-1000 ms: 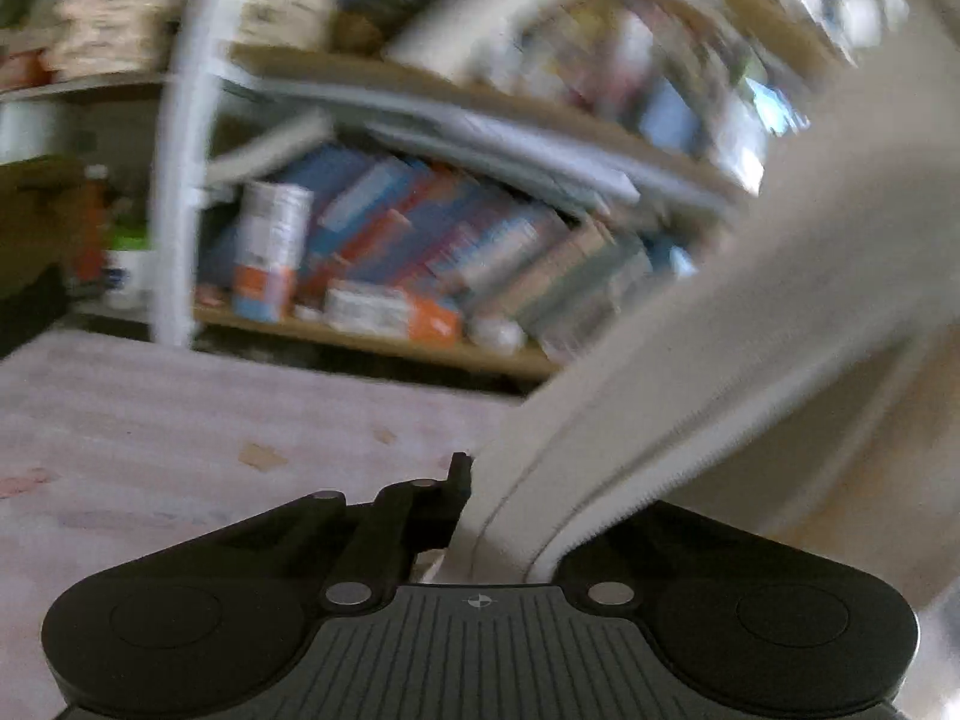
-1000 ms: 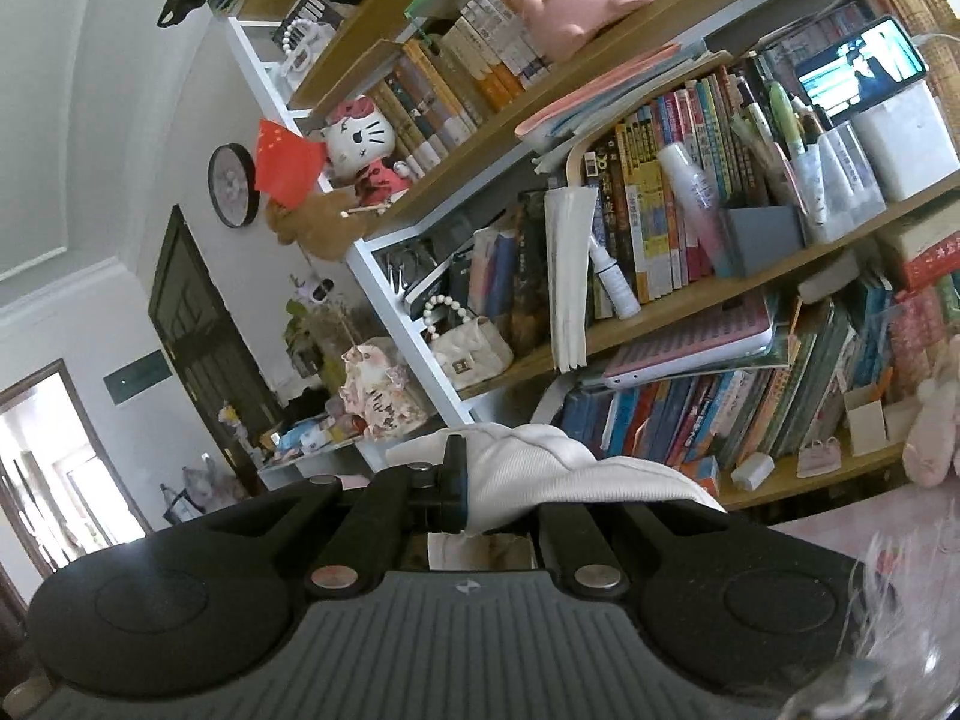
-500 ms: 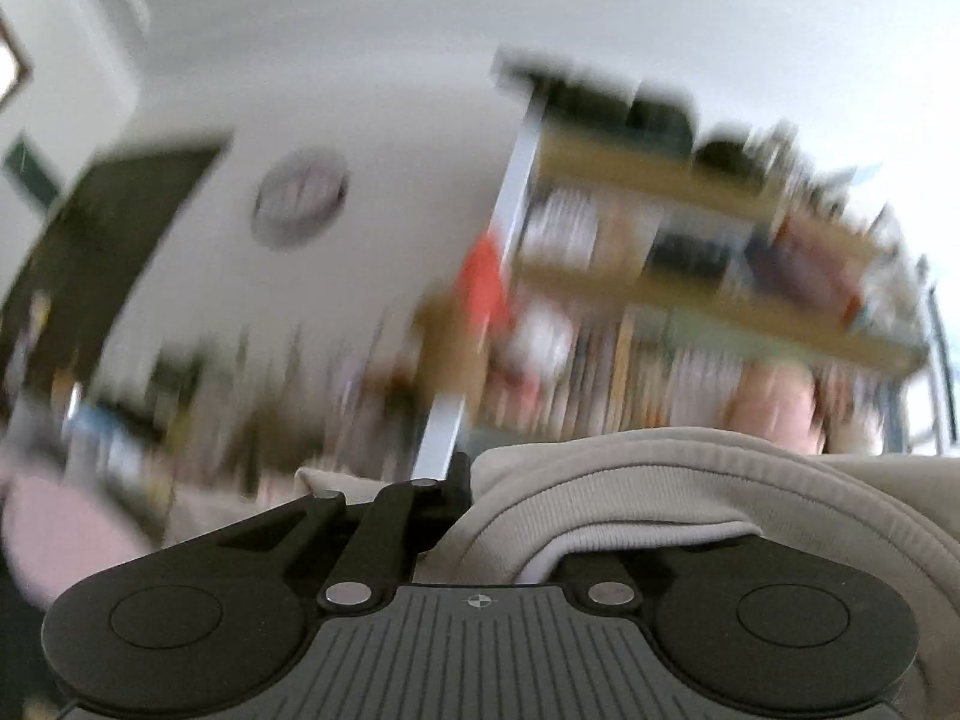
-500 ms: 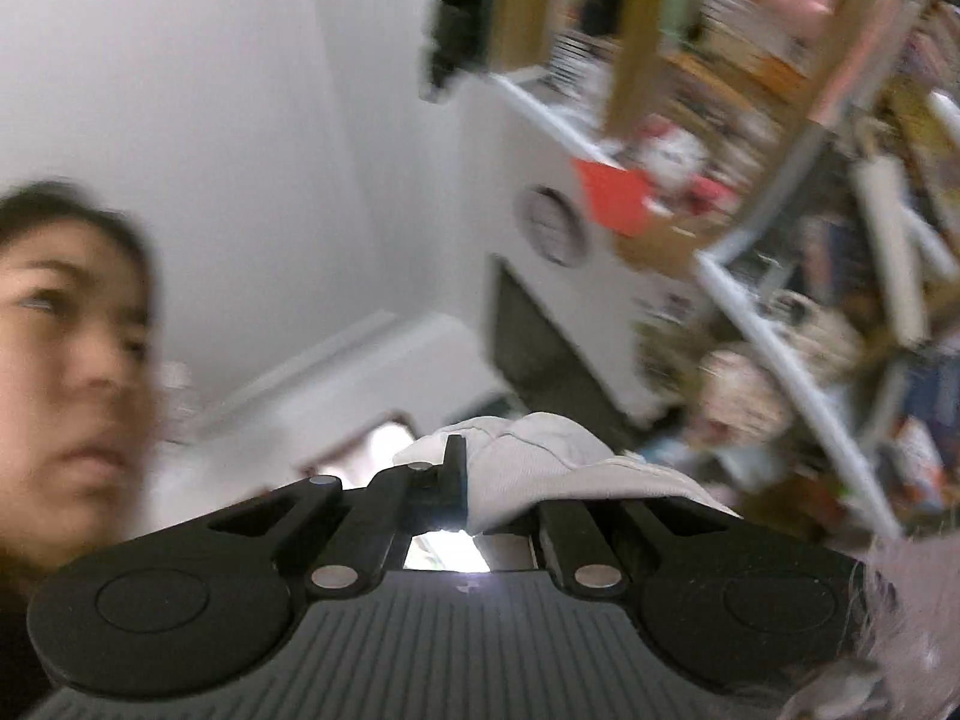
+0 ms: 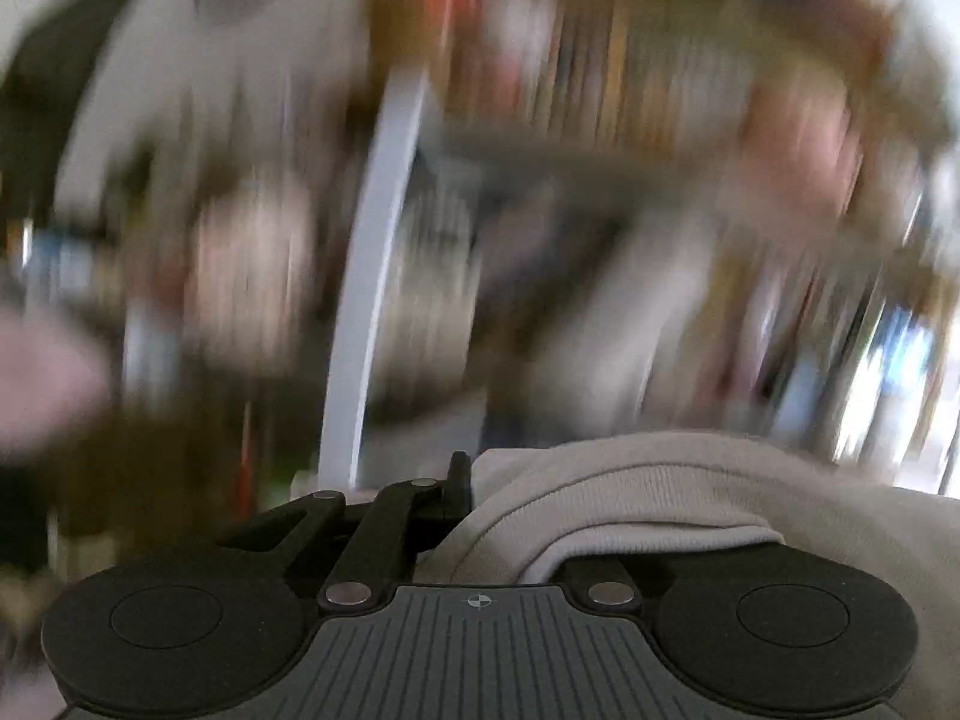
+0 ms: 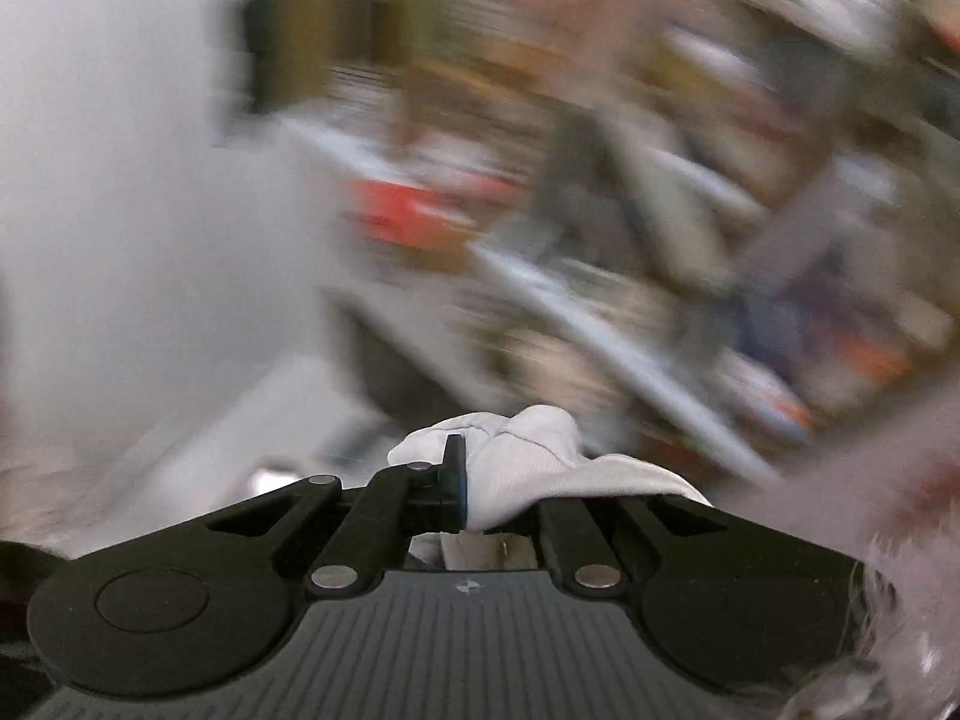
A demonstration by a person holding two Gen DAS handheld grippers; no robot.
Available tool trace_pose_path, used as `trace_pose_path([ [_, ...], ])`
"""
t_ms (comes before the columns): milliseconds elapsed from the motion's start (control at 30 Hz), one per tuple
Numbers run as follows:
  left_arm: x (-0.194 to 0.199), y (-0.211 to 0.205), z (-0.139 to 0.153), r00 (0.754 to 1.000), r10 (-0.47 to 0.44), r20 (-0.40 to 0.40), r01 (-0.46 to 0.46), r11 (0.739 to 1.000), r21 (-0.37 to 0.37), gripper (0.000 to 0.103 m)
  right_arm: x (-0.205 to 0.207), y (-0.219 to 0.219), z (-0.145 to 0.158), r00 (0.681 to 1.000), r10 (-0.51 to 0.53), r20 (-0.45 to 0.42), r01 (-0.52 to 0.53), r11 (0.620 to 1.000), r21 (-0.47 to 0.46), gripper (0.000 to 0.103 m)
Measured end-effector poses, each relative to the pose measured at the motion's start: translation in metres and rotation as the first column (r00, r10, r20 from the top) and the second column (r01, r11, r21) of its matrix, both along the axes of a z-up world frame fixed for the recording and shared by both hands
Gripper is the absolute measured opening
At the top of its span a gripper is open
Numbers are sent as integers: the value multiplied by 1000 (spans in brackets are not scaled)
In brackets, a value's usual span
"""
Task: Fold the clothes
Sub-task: 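Lift the sweatshirt high with both tools and shake it open, then lower the sweatshirt onto the mat and open both tools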
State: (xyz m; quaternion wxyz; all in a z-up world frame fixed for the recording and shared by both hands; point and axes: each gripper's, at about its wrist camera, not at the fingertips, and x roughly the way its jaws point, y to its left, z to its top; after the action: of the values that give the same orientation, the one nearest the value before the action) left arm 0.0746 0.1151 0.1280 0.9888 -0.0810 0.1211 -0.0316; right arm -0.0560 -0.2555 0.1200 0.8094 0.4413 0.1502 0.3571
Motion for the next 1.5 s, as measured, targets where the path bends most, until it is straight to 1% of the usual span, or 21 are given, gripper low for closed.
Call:
trace_pose_path([
  [67, 27, -11, -50, 986, -6, -165, 14, 999, 48, 3, 21, 3, -44, 982, -47, -182, 31, 995, -92, 3],
  [100, 38, -17, -67, 976, -13, -217, 27, 998, 61, 3, 30, 6, -64, 966, -61, -252, 28, 991, -131, 3],
  [167, 60, -27, -84, 964, -24, -264, 47, 996, 78, 3, 47, 10, -94, 935, -78, -346, 16, 984, -180, 3],
  [267, 104, -42, -87, 955, -34, -295, 57, 996, 70, 3, 72, 3, -113, 905, -142, -401, 68, 979, -192, 3],
  [333, 129, -57, -82, 958, -49, -281, 82, 991, 107, 4, 92, -9, -114, 892, -203, -404, 139, 973, -182, 3],
  [367, 141, -66, -81, 955, -67, -288, 107, 986, 125, 9, 105, -17, -112, 884, -247, -396, 191, 966, -175, 3],
  [400, 154, -77, -82, 942, -91, -323, 142, 980, 140, 13, 117, -25, -111, 869, -306, -389, 250, 950, -189, 4],
  [433, 167, -85, -84, 919, -103, -381, 175, 972, 160, 29, 129, -31, -112, 847, -369, -382, 307, 927, -215, 5],
  [467, 174, -93, -89, 891, -94, -443, 196, 962, 189, 55, 139, -37, -113, 822, -423, -382, 342, 902, -262, 12],
  [500, 180, -100, -95, 863, -72, -500, 211, 951, 226, 70, 148, -43, -115, 795, -470, -383, 361, 875, -323, 32],
  [533, 181, -105, -103, 842, -54, -537, 228, 938, 263, 85, 154, -48, -120, 780, -493, -387, 351, 855, -382, 47],
  [567, 179, -108, -111, 829, -57, -556, 257, 923, 288, 85, 158, -48, -124, 776, -496, -390, 315, 841, -441, 64],
  [633, 164, -104, -125, 824, -56, -564, 278, 907, 316, 85, 160, -41, -130, 778, -494, -387, 238, 803, -547, 65],
  [700, 145, -95, -136, 828, -56, -557, 280, 903, 326, 85, 150, -29, -136, 798, -487, -356, 185, 760, -624, 65],
  [800, 112, -72, -145, 847, -67, -527, 256, 921, 293, 85, 127, -14, -147, 813, -476, -336, 139, 718, -682, 65],
  [933, 69, -36, -149, 888, -23, -459, 173, 942, 286, 85, 100, 12, -154, 838, -457, -298, 92, 656, -749, 65],
  [1067, 31, -7, -144, 909, 38, -416, 78, 963, 259, 86, 80, 39, -152, 880, -422, -217, 67, 564, -823, 65],
  [1133, 18, 3, -143, 908, 69, -414, 39, 968, 246, 86, 73, 50, -148, 896, -406, -179, 65, 519, -852, 65],
  [1233, 2, 18, -145, 901, 100, -422, 1, 973, 232, 86, 63, 62, -149, 903, -402, -155, 58, 470, -881, 65],
  [1400, -17, 25, -146, 899, 118, -422, -11, 969, 249, 86, 51, 72, -159, 903, -392, -177, 12, 434, -901, 64],
  [1500, -25, 24, -147, 897, 112, -427, 3, 966, 259, 86, 45, 76, -167, 907, -377, -189, -25, 401, -916, 64],
])
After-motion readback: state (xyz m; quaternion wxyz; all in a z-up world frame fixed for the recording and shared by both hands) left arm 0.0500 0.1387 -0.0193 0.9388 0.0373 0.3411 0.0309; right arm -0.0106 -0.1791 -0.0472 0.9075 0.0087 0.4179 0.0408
